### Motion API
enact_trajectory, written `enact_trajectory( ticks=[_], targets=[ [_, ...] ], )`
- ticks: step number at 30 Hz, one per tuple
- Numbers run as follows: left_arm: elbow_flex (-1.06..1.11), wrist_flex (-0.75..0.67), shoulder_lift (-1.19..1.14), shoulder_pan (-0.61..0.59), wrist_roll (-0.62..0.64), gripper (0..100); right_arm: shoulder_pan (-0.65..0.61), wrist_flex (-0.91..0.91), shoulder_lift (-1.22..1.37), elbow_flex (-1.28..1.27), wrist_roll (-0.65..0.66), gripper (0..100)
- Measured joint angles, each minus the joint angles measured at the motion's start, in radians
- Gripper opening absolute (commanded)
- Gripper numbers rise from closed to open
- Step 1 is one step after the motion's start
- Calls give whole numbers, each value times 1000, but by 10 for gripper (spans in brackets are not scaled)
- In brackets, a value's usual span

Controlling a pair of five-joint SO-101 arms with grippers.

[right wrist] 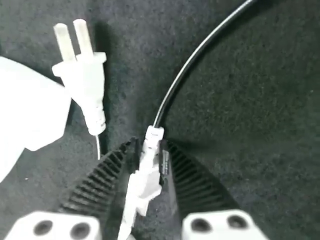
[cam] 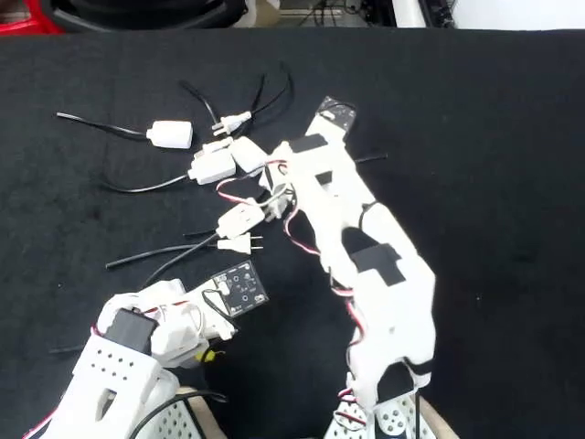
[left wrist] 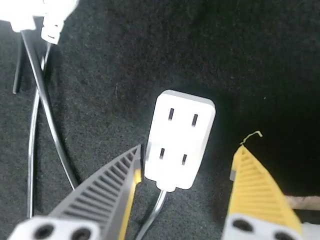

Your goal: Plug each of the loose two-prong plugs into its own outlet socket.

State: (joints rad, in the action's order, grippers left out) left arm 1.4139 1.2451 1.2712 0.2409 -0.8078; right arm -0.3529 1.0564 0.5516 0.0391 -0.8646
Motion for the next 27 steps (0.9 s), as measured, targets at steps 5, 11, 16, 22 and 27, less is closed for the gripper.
enact_trajectory(
  ticks=[5,11,16,22,27],
  targets=[
    [6,-11,0,0,0,285,0,100,38,83,0,46],
    [6,-14,0,0,0,285,-5,166,43,101,14,11],
    [6,-14,0,0,0,285,-6,249,41,114,68,11],
    [6,-14,37,6,66,285,-6,338,-71,110,129,11],
    [6,-9,232,6,180,285,-11,350,-258,32,141,11]
  ],
)
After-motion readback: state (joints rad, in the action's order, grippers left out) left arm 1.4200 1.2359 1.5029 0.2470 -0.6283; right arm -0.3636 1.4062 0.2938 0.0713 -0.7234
